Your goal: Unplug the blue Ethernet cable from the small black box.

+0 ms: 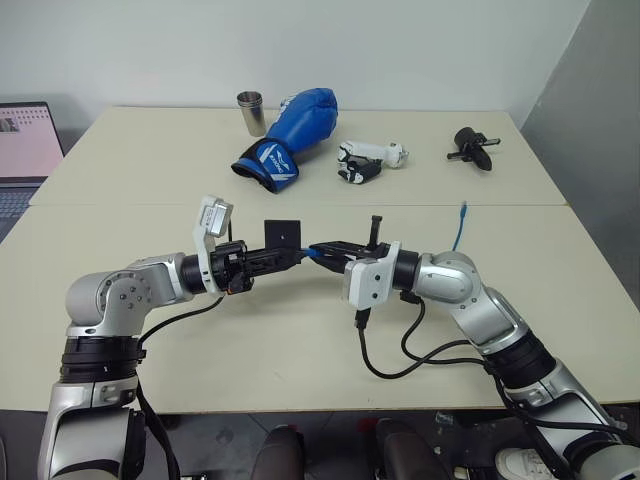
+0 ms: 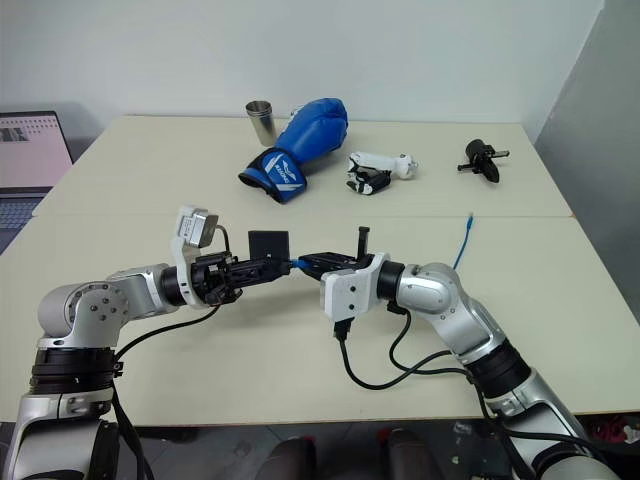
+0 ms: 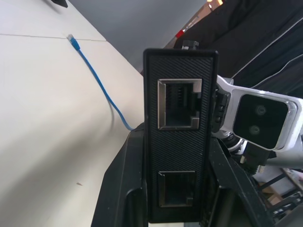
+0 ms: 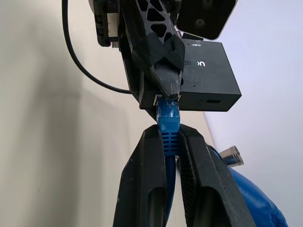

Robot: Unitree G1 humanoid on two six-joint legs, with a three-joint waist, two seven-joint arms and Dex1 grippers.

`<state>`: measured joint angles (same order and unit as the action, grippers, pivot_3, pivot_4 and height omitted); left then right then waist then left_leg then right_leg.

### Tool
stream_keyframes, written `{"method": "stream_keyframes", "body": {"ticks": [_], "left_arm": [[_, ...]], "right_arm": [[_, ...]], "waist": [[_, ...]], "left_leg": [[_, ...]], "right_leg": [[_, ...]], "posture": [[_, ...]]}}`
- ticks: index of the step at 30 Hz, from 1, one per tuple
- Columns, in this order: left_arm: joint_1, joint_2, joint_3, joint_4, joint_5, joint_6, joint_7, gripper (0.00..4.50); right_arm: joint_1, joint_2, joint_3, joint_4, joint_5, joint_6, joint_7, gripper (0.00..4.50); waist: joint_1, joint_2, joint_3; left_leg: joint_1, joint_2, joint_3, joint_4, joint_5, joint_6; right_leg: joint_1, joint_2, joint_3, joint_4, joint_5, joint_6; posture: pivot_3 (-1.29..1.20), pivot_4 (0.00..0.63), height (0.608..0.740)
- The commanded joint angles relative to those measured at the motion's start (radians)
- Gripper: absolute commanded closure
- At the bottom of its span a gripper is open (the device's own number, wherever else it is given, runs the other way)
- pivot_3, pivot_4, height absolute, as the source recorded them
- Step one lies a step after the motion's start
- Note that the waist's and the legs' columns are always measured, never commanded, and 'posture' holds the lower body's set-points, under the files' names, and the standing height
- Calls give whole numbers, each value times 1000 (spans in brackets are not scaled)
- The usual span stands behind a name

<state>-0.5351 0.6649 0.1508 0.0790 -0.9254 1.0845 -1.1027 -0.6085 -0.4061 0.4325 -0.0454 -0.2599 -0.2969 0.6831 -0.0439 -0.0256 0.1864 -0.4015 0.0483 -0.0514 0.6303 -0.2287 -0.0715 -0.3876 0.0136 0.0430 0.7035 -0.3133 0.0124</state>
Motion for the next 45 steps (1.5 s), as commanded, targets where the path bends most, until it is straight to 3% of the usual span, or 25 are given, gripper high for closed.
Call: {"method": "stream_keyframes", "body": {"ticks": [1, 4, 7, 32, 42, 45], "left_arm": [[-22, 27, 24, -6, -5, 2, -8, 2692], [-10, 39, 6, -25, 12, -18, -25, 1926], [-5, 49, 3, -26, 20, -31, -43, 1541], [-56, 81, -31, 48, 67, -39, -147, 1533], [-63, 74, -31, 74, 86, -44, -152, 3586], [-64, 68, -29, 75, 86, -45, -149, 3722]], "right_arm": [[-11, -1, -28, -25, 1, -29, -11, 4403], [-11, 0, -26, -26, -1, -29, -11, 4403], [-11, 1, -25, -27, -2, -28, -10, 4403], [8, -43, -32, -38, -4, -47, 14, 4403], [12, -50, -33, -44, -1, -50, 12, 4403], [13, -49, -30, -48, -3, -49, 12, 4403]], "waist": [[0, 0, 0], [0, 0, 0], [1, 0, 0], [3, 0, 0], [3, 0, 0], [3, 0, 0]], "left_leg": [[0, 0, 0, 0, 0, 0], [0, 0, 0, 0, 0, 0], [0, 0, 0, 0, 0, 0], [0, 0, 0, 0, 0, 0], [0, 0, 0, 0, 0, 0], [0, 0, 0, 0, 0, 0]], "right_leg": [[0, 0, 0, 0, 0, 0], [0, 0, 0, 0, 0, 0], [0, 0, 0, 0, 0, 0], [0, 0, 0, 0, 0, 0], [0, 0, 0, 0, 0, 0], [0, 0, 0, 0, 0, 0]], "posture": [[0, 150, 740], [0, 150, 740], [0, 150, 740], [0, 150, 740], [0, 150, 740], [0, 150, 740]]}}
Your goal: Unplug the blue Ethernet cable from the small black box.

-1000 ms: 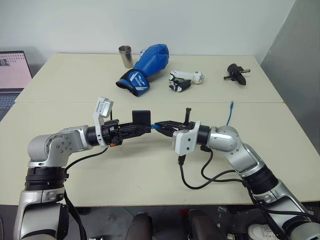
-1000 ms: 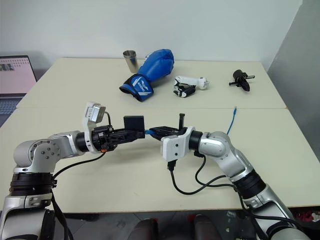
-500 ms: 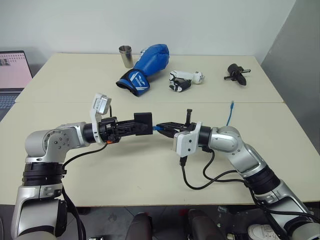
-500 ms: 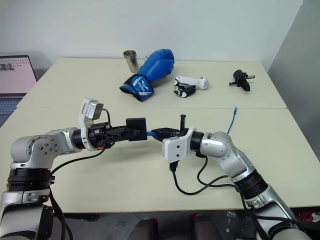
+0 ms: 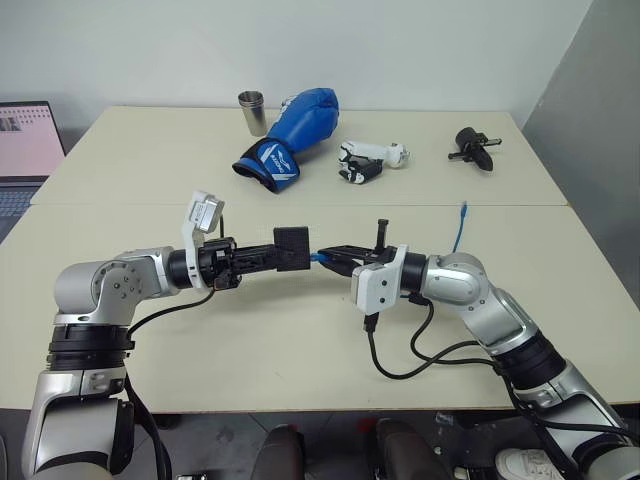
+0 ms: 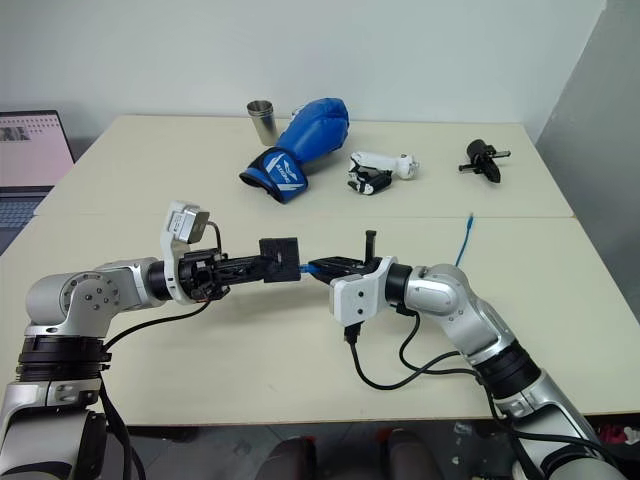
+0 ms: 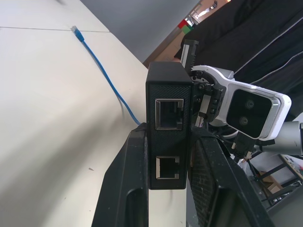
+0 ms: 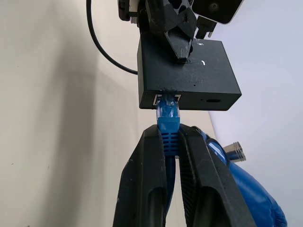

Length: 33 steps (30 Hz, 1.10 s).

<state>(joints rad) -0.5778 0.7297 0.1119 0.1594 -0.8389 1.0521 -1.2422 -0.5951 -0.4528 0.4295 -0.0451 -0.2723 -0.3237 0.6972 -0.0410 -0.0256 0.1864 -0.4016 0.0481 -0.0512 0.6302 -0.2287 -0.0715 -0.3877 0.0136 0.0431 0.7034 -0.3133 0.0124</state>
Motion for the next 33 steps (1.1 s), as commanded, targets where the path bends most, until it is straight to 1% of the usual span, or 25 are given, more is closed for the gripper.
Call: {"method": "stream_keyframes", "body": {"ticks": [1, 6, 8, 9, 12, 13, 15, 16, 17, 18, 20, 22, 24, 27, 30, 33], "left_arm": [[-21, 1, 9, -6, 0, -14, -8, 3722], [-18, -4, 4, -17, -2, -15, -9, 3722], [-19, -3, 0, -19, 2, -22, -15, 3722], [-21, -2, -2, -20, 4, -27, -17, 3722], [-26, 10, -27, -25, 35, -73, -46, 3723], [-28, 15, -39, -26, 49, -92, -62, 3723], [-37, 22, -67, -22, 80, -131, -91, 3723], [-41, 26, -81, -17, 97, -151, -106, 3723], [-46, 29, -94, -12, 114, -172, -120, 3723], [-50, 31, -104, -6, 130, -192, -133, 3723], [-56, 34, -123, 1, 160, -240, -162, 3723], [-63, 29, -125, -4, 171, -271, -181, 3723], [-64, 30, -129, -22, 177, -293, -202, 3723], [-63, 37, -136, -45, 183, -309, -227, 3723], [-71, 36, -132, -53, 174, -301, -231, 3723], [-81, 31, -124, -53, 163, -290, -230, 3723]], "right_arm": [[0, -2, -26, -49, 9, -23, -2, 4403], [9, -8, -12, -60, 4, -25, 16, 4403], [14, -14, -13, -69, 8, -18, 25, 3703], [16, -17, -13, -74, 10, -11, 32, 3565], [20, -33, -24, -116, 37, 21, 72, 2905], [21, -40, -32, -140, 63, 44, 96, 2595], [38, -54, -54, -207, 160, 160, 160, 2083], [46, -70, -60, -234, 197, 194, 191, 1942], [65, -81, -76, -278, 262, 272, 218, 1781], [79, -88, -91, -313, 313, 336, 233, 1723], [109, -93, -132, -388, 443, 534, 242, 1687], [124, -75, -187, -437, 607, 765, 212, 1687], [122, -44, -233, -439, 715, 924, 170, 1687], [102, 15, -298, -407, 813, 1071, 94, 1687], [99, 37, -330, -387, 895, 1170, 79, 1687], [92, 62, -349, -358, 943, 1225, 60, 1687]], "waist": [[0, 0, 0], [0, 0, 0], [0, 0, 0], [0, 0, 0], [0, 0, 0], [0, 0, 0], [1, 0, 0], [2, 0, 0], [3, 0, 0], [7, 0, 0], [9, 0, 0], [8, 0, 0], [8, 0, 0], [7, 0, 0], [7, 0, 0], [8, 0, 0]], "left_leg": [[0, 0, 0, 0, 0, 0], [0, 0, 0, 0, 0, 0], [0, 0, 0, 0, 0, 0], [0, 0, 0, 0, 0, 0], [0, 0, 0, 0, 0, 0], [0, 0, 0, 0, 0, 0], [0, 0, 0, 0, 0, 0], [0, 0, 0, 0, 0, 0], [0, 0, 0, 0, 0, 0], [0, 0, 0, 0, 0, 0], [0, 0, 0, 0, 0, 0], [0, 0, 0, 0, 0, 0], [0, 0, 0, 0, 0, 0], [0, 0, 0, 0, 0, 0], [0, 0, 0, 0, 0, 0], [0, 0, 0, 0, 0, 0]], "right_leg": [[0, 0, 0, 0, 0, 0], [0, 0, 0, 0, 0, 0], [0, 0, 0, 0, 0, 0], [0, 0, 0, 0, 0, 0], [0, 0, 0, 0, 0, 0], [0, 0, 0, 0, 0, 0], [0, 0, 0, 0, 0, 0], [0, 0, 0, 0, 0, 0], [0, 0, 0, 0, 0, 0], [0, 0, 0, 0, 0, 0], [1, 0, 0, 0, 0, 0], [0, 0, 0, -1, 0, 0], [0, 0, 0, 0, 0, 0], [0, 0, 0, 0, 0, 0], [0, 0, 0, 0, 0, 0], [0, 0, 0, -1, 0, 0]], "posture": [[0, 150, 740], [0, 150, 740], [0, 150, 740], [0, 150, 740], [0, 150, 740], [0, 150, 740], [0, 150, 740], [0, 150, 740], [0, 150, 740], [0, 150, 740], [0, 150, 740], [0, 150, 740], [0, 150, 740], [0, 150, 740], [0, 150, 740], [0, 150, 740]]}}
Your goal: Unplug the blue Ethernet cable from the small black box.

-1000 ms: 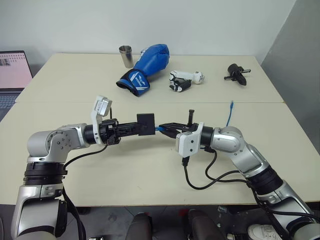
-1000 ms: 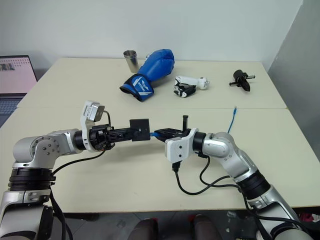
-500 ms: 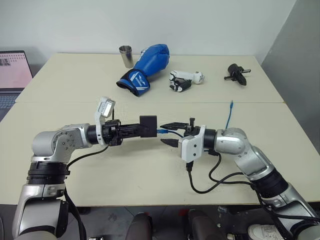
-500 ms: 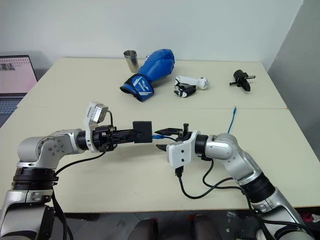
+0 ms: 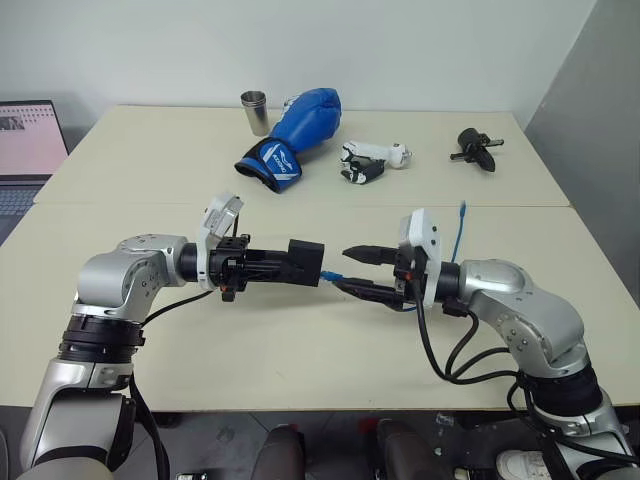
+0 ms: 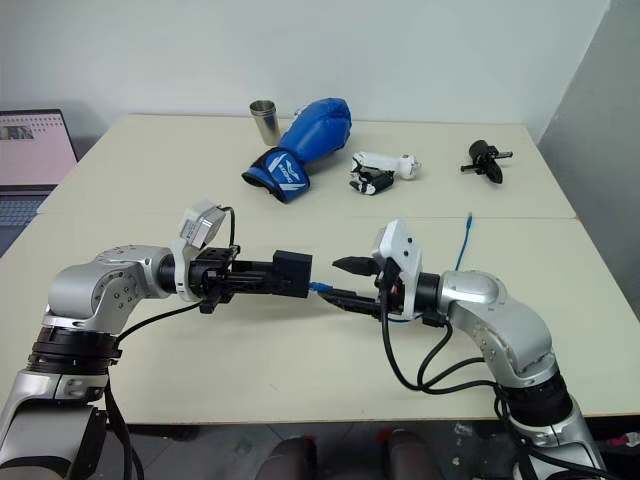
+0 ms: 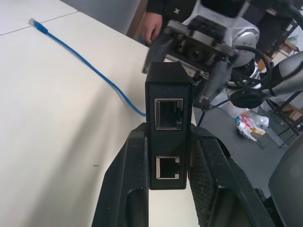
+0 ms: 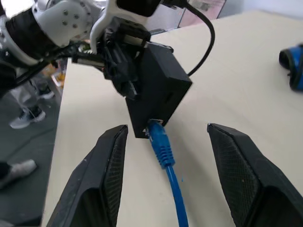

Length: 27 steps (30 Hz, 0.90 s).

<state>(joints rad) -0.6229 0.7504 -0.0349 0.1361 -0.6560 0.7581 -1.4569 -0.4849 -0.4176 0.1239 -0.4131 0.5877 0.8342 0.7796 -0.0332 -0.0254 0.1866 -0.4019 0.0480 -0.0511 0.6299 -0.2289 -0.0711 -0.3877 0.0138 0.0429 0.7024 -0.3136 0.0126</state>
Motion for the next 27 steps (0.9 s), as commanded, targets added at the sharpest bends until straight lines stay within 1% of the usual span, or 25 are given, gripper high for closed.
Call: {"method": "stream_keyframes", "body": {"ticks": [1, 8, 13, 20, 27], "left_arm": [[-37, 9, 24, -30, -22, 7, -14, 3723], [-38, 9, 28, -27, -26, 11, -12, 3723], [-36, 8, 27, -27, -22, 9, -12, 3723], [-34, 6, 28, -24, -20, 8, -8, 3723], [-31, 5, 30, -29, -21, 9, -1, 3723]], "right_arm": [[-21, 31, -47, 17, 93, 78, -25, 1687], [-30, 49, -59, 47, 170, 145, -33, 1687], [-40, 74, -49, 65, 171, 139, -57, 1687], [-53, 99, -39, 86, 159, 138, -82, 1687], [-55, 92, -21, 87, 146, 133, -85, 1687]], "waist": [[0, 0, 0], [-1, 0, 0], [-1, 0, 0], [-1, 0, 0], [-1, 0, 0]], "left_leg": [[0, 0, 0, 0, 0, 0], [0, 0, 0, 0, 0, 0], [0, 0, 0, 0, 0, 0], [-1, 0, 0, 0, 0, 0], [-1, 0, 0, 0, 0, 0]], "right_leg": [[0, 0, 0, 0, 0, 0], [0, 0, 0, -1, 0, 0], [0, 0, 0, -1, -2, 4], [0, 0, 0, -1, -3, 5], [-1, 0, 0, -1, -3, 5]], "posture": [[0, 150, 740], [0, 150, 740], [0, 150, 740], [0, 150, 740], [0, 150, 740]]}}
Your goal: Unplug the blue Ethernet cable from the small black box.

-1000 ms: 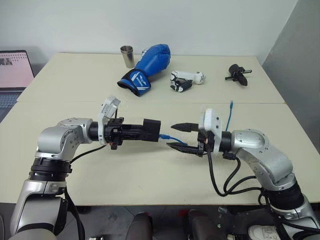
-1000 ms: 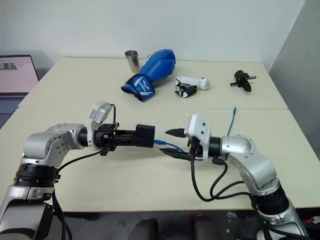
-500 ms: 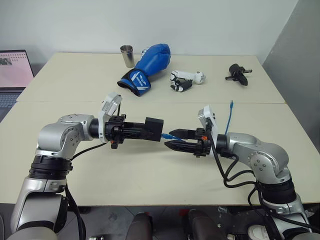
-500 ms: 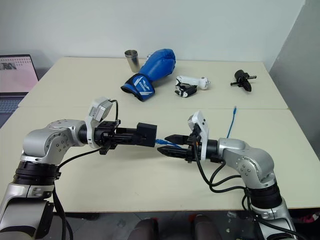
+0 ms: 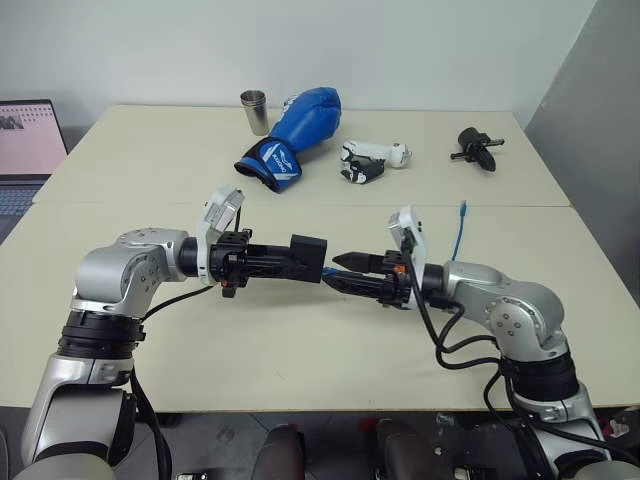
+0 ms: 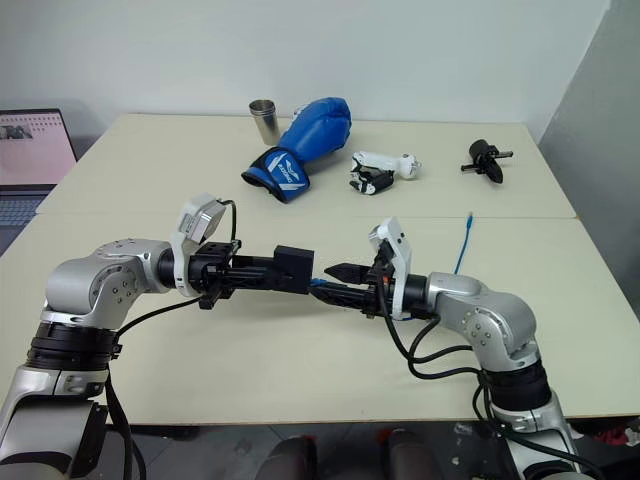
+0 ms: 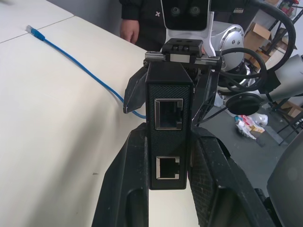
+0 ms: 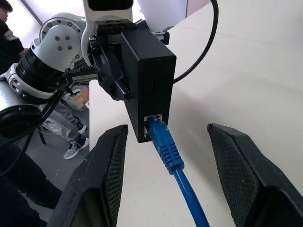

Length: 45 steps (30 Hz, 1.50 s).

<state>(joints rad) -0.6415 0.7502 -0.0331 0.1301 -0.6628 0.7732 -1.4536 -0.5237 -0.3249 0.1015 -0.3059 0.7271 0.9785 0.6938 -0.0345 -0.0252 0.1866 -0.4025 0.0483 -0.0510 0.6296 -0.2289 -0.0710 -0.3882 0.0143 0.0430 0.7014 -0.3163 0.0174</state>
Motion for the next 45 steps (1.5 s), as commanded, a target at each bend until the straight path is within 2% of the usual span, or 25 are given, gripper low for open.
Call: {"method": "stream_keyframes", "body": {"ticks": [1, 13, 15, 16, 21, 27, 39, 45], "left_arm": [[-12, 5, 29, -23, -15, -6, -3, 3723], [-11, 1, 25, -25, -13, -5, 3, 3723], [-10, 0, 25, -28, -15, -3, 5, 3723], [-10, -1, 25, -28, -15, -3, 6, 3723], [-9, -2, 20, -29, -13, -3, 4, 3723], [-2, 6, 13, -36, -9, -5, -7, 3723], [20, 18, -9, -65, 2, -10, -43, 3723], [27, 48, -2, 9, 56, -62, -47, 3723]], "right_arm": [[-16, 0, 2, -19, 7, -12, 0, 1687], [-16, -4, 13, -14, -2, -13, 0, 1687], [-14, -7, 16, -16, -4, -13, 0, 2035], [-14, -9, 17, -16, -5, -14, 0, 2062], [-15, -7, 15, -18, 5, -6, -3, 3320], [-17, -5, 2, -23, 36, 17, 1, 4415], [-25, -12, -20, -10, 106, 96, 2, 4444], [-4, -78, -36, -4, 125, 143, 27, 4445]], "waist": [[0, 0, 0], [0, 0, 0], [0, 0, 0], [0, 0, 0], [0, 0, 0], [0, 0, 0], [0, 0, 0], [0, 0, 0]], "left_leg": [[0, 0, 0, 0, 0, 0], [0, 0, 0, 0, 0, 0], [0, 0, 0, 0, 0, 0], [0, 0, 0, 0, 0, 0], [0, 0, 0, 0, 0, 0], [0, 0, 0, 0, 0, 0], [0, 0, 0, 0, 0, 0], [-1, 0, 0, 0, 0, 0]], "right_leg": [[0, 0, 0, 0, 0, 0], [0, 0, 0, 0, 0, 0], [0, 0, 0, 0, 0, 0], [0, 0, 0, 0, 0, 0], [0, 0, 0, 0, 0, 0], [0, 0, 0, 0, 0, 0], [0, 0, 0, -1, 0, 0], [0, 0, 0, -1, 0, 0]], "posture": [[0, 150, 740], [0, 150, 740], [0, 150, 740], [0, 150, 740], [0, 150, 740], [0, 150, 740], [0, 150, 740], [0, 150, 740]]}}
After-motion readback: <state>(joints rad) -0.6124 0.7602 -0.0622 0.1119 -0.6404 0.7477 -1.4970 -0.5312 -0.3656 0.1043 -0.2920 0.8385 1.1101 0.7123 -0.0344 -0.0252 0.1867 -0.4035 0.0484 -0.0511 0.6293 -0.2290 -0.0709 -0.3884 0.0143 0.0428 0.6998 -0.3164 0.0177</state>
